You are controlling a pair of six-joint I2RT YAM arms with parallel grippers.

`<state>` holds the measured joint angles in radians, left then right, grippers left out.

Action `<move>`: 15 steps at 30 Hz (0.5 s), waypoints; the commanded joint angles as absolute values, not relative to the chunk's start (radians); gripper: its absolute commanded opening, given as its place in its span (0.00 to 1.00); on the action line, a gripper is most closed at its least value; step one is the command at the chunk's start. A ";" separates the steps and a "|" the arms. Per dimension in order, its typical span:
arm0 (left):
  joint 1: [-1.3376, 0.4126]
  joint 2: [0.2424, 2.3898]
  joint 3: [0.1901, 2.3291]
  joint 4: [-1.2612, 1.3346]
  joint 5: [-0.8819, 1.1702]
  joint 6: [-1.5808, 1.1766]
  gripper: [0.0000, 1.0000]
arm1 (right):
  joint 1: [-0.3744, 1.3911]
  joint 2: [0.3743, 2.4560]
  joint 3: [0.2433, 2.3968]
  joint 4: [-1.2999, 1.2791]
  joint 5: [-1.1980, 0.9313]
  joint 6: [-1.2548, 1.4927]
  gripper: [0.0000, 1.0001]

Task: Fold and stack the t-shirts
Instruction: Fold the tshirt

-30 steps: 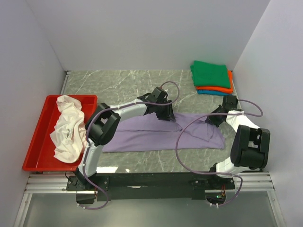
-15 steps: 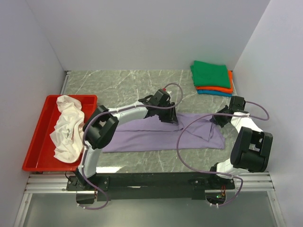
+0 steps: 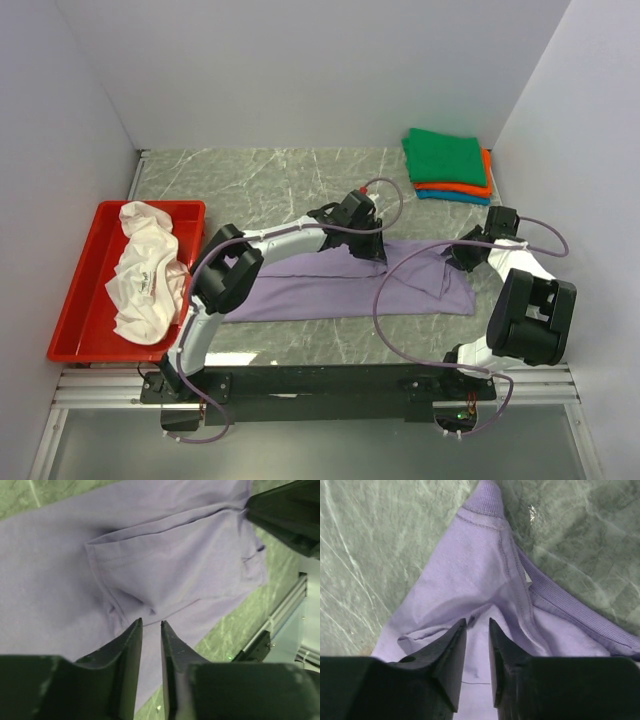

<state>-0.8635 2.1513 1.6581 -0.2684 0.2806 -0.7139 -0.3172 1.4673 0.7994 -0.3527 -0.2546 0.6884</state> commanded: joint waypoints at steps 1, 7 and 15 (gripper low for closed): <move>-0.877 2.178 1.680 -0.253 0.264 -0.689 0.26 | -0.325 1.424 0.851 -0.359 -0.252 0.684 0.36; -0.885 2.210 1.677 -0.258 0.229 -0.677 0.23 | -0.318 1.335 0.844 -0.374 -0.244 0.693 0.48; -0.890 2.226 1.683 -0.307 0.150 -0.684 0.11 | -0.174 1.227 0.698 -0.327 -0.219 0.744 0.48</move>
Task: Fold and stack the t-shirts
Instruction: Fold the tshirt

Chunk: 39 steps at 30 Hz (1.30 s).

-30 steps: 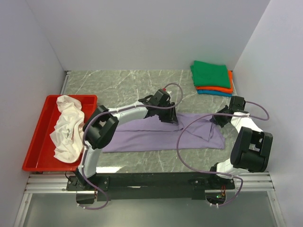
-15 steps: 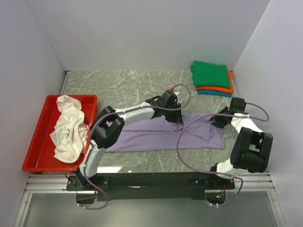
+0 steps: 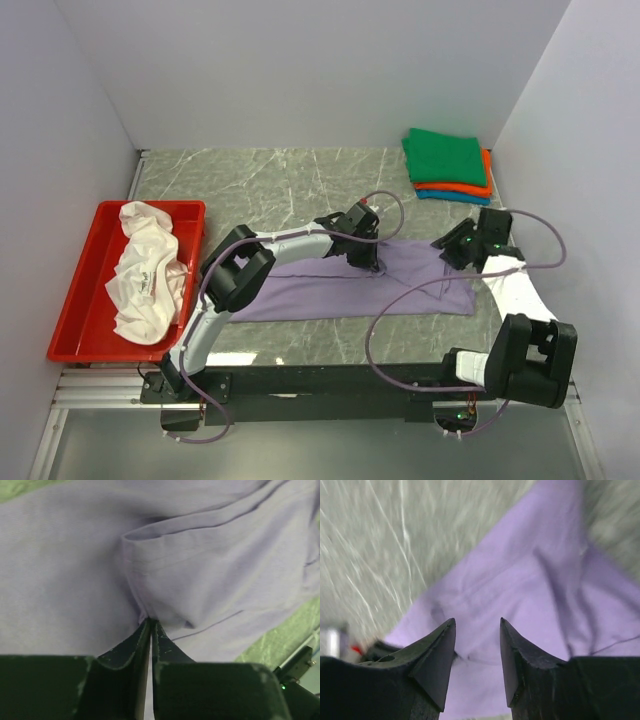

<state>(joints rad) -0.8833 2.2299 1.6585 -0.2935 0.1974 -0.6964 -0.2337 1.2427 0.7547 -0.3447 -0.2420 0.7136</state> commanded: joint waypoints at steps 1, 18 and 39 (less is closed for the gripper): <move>-0.891 2.226 1.680 -0.310 0.140 -0.684 0.10 | -0.155 1.226 0.681 -0.316 -0.216 0.753 0.48; -0.891 2.207 1.649 -0.328 0.123 -0.690 0.01 | -0.271 1.333 0.551 -0.324 -0.149 0.726 0.46; -0.911 2.229 1.827 -0.279 0.229 -0.715 0.01 | -0.270 1.252 0.693 -0.350 -0.267 0.724 0.45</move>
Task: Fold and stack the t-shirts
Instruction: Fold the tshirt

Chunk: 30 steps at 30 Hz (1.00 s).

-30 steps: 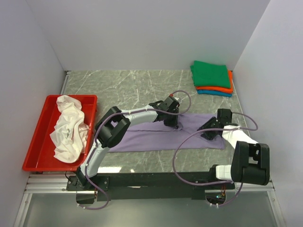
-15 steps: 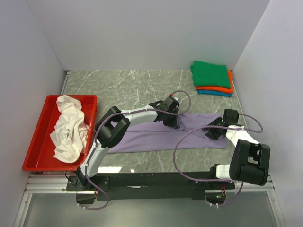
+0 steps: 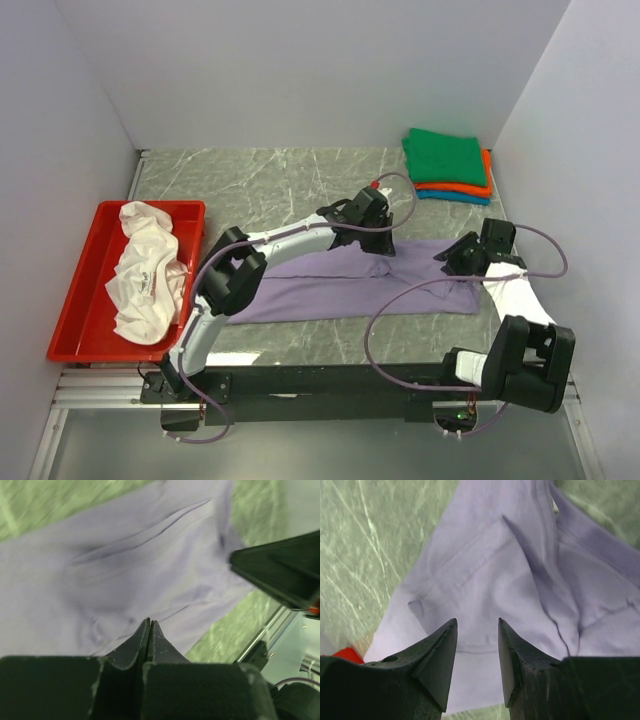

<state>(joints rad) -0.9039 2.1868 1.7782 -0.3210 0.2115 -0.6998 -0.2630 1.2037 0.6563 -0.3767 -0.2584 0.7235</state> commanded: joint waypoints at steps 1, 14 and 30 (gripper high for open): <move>-0.911 2.249 1.835 -0.279 0.216 -0.719 0.01 | -0.270 1.270 0.695 -0.330 -0.265 0.724 0.45; -0.910 2.263 1.660 -0.250 0.144 -0.707 0.00 | -0.328 1.496 0.669 -0.264 -0.212 0.692 0.45; -0.821 1.854 1.393 -0.348 -0.050 -0.715 0.39 | -0.285 1.315 0.764 -0.411 -0.121 0.675 0.47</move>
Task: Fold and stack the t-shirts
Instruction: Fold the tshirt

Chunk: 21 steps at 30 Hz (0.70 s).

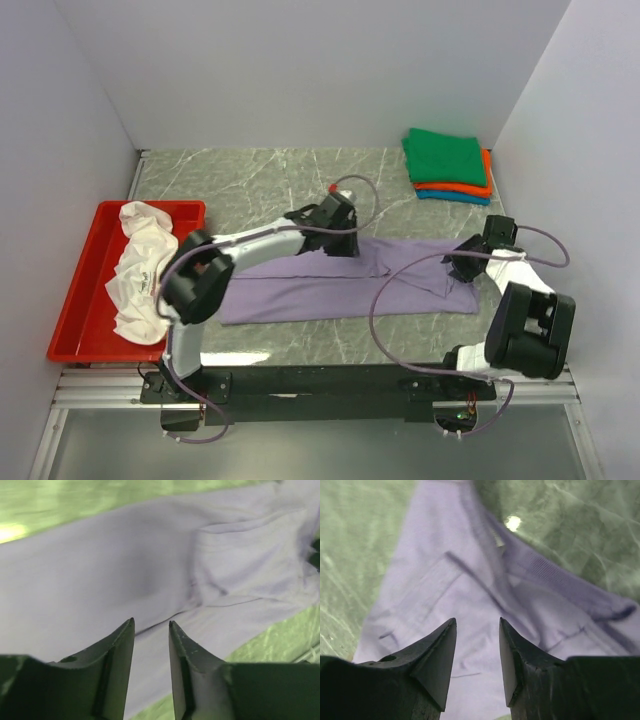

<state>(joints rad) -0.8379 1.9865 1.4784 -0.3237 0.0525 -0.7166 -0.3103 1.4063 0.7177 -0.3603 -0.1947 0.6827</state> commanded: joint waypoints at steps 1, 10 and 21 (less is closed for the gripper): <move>-0.815 1.832 1.367 -0.359 -0.070 -0.718 0.40 | -0.255 1.280 0.755 -0.420 -0.117 0.699 0.47; -0.758 1.698 1.109 -0.435 -0.265 -0.765 0.40 | -0.037 1.311 0.756 -0.406 -0.057 0.824 0.50; -0.762 1.645 0.933 -0.443 -0.327 -0.822 0.35 | 0.037 1.632 0.926 -0.423 -0.002 0.746 0.49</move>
